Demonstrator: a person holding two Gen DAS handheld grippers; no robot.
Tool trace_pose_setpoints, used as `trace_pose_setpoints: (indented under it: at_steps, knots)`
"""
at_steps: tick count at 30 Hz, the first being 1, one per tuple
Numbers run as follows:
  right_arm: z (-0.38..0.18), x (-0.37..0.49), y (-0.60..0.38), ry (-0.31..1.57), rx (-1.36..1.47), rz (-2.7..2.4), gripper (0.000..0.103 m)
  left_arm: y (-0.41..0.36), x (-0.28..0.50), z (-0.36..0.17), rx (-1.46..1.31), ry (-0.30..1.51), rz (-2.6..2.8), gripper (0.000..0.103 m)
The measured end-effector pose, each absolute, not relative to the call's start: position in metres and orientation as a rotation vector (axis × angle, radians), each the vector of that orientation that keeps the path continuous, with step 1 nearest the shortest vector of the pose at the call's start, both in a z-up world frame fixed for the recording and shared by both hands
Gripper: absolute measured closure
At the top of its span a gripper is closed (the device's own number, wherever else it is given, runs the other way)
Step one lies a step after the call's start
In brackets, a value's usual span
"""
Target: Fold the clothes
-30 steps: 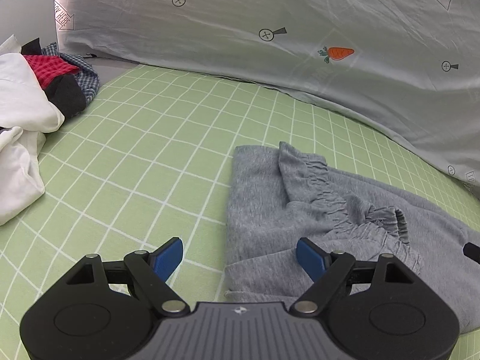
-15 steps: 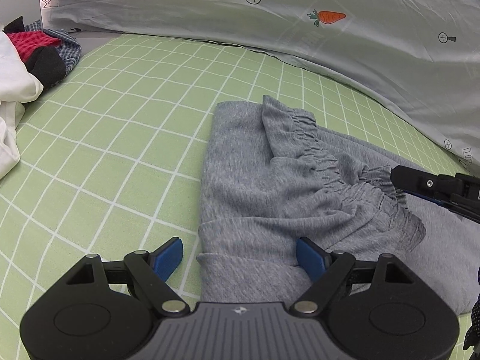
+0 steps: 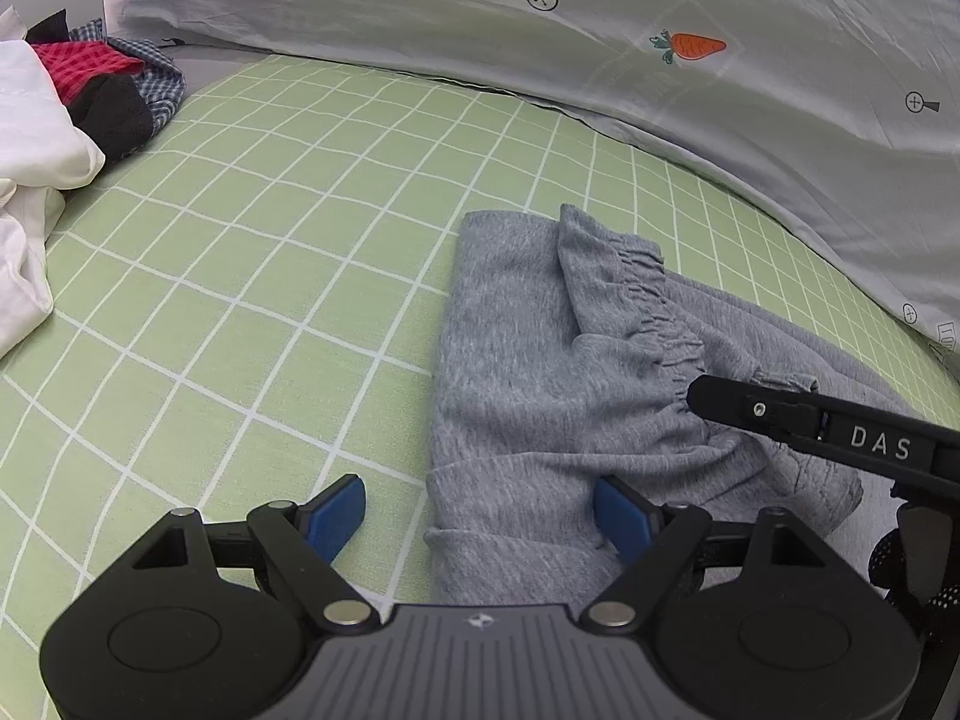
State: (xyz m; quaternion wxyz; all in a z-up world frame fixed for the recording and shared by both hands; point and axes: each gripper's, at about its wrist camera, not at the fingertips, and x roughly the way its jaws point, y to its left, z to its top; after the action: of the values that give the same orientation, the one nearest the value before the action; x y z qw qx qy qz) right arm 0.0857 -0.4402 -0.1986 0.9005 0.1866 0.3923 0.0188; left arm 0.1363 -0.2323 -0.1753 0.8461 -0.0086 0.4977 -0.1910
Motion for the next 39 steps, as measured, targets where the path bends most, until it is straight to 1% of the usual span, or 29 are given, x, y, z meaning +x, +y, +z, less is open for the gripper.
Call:
trace_pose_setpoints:
  at_steps: [1, 2, 3, 5, 7, 11, 15, 18, 19, 21, 22, 23, 25, 30, 31, 32, 33, 34, 35, 36, 39]
  knots:
    - [-0.199, 0.086, -0.438, 0.815, 0.364, 0.055, 0.051, -0.232, 0.137, -0.175, -0.021, 1.05, -0.4, 0.019]
    - [-0.199, 0.087, -0.436, 0.821, 0.352, 0.074, 0.069, -0.232, 0.138, -0.175, -0.021, 1.05, -0.397, 0.019]
    - [-0.199, 0.087, -0.437, 0.822, 0.354, 0.09, 0.079, -0.232, 0.138, -0.175, -0.02, 1.05, -0.394, 0.019]
    - [-0.195, 0.079, -0.439, 0.788, 0.369, 0.084, 0.087, -0.231, 0.139, -0.174, -0.02, 1.052, -0.39, 0.019]
    - [-0.187, 0.07, -0.44, 0.755, 0.361, 0.06, 0.089, -0.229, 0.139, -0.172, -0.032, 1.05, -0.385, 0.019]
    - [-0.163, 0.04, -0.447, 0.674, 0.355, -0.003, 0.09, -0.225, 0.139, -0.163, -0.056, 1.028, -0.392, 0.019]
    - [-0.154, 0.004, -0.459, 0.654, 0.353, -0.125, 0.09, -0.227, 0.139, -0.155, -0.086, 1.016, -0.415, 0.019]
    - [-0.173, -0.003, -0.469, 0.734, 0.368, -0.168, 0.087, -0.233, 0.139, -0.158, -0.08, 1.033, -0.428, 0.019]
    - [-0.178, -0.003, -0.471, 0.743, 0.386, -0.176, 0.082, -0.235, 0.138, -0.159, -0.063, 1.037, -0.427, 0.019]
    - [-0.183, -0.003, -0.474, 0.736, 0.433, -0.188, 0.059, -0.239, 0.135, -0.162, -0.031, 1.043, -0.424, 0.019]
    - [-0.185, 0.0, -0.474, 0.737, 0.438, -0.186, 0.044, -0.239, 0.134, -0.162, -0.024, 1.044, -0.424, 0.019]
    - [-0.186, 0.006, -0.475, 0.74, 0.429, -0.179, 0.039, -0.238, 0.133, -0.163, -0.022, 1.047, -0.424, 0.019]
    - [-0.189, 0.016, -0.475, 0.748, 0.412, -0.164, 0.037, -0.237, 0.132, -0.166, -0.03, 1.058, -0.419, 0.019]
    - [-0.201, 0.039, -0.475, 0.778, 0.402, -0.12, 0.038, -0.237, 0.132, -0.169, -0.036, 1.072, -0.409, 0.019]
    - [-0.203, 0.042, -0.475, 0.782, 0.396, -0.121, 0.042, -0.237, 0.131, -0.168, -0.031, 1.071, -0.409, 0.019]
    - [-0.203, 0.043, -0.475, 0.787, 0.393, -0.116, 0.052, -0.239, 0.131, -0.168, -0.024, 1.069, -0.409, 0.019]
    - [-0.202, 0.043, -0.475, 0.792, 0.392, -0.106, 0.059, -0.24, 0.131, -0.167, -0.017, 1.067, -0.41, 0.019]
    - [-0.2, 0.041, -0.476, 0.788, 0.394, -0.101, 0.07, -0.241, 0.131, -0.166, -0.012, 1.066, -0.413, 0.019]
    - [-0.197, 0.037, -0.477, 0.777, 0.397, -0.1, 0.092, -0.242, 0.132, -0.166, -0.012, 1.065, -0.42, 0.019]
    - [-0.193, 0.033, -0.478, 0.761, 0.4, -0.105, 0.094, -0.243, 0.132, -0.165, -0.013, 1.065, -0.43, 0.019]
    - [-0.173, 0.017, -0.478, 0.697, 0.377, -0.145, 0.096, -0.249, 0.132, -0.163, -0.001, 1.058, -0.452, 0.019]
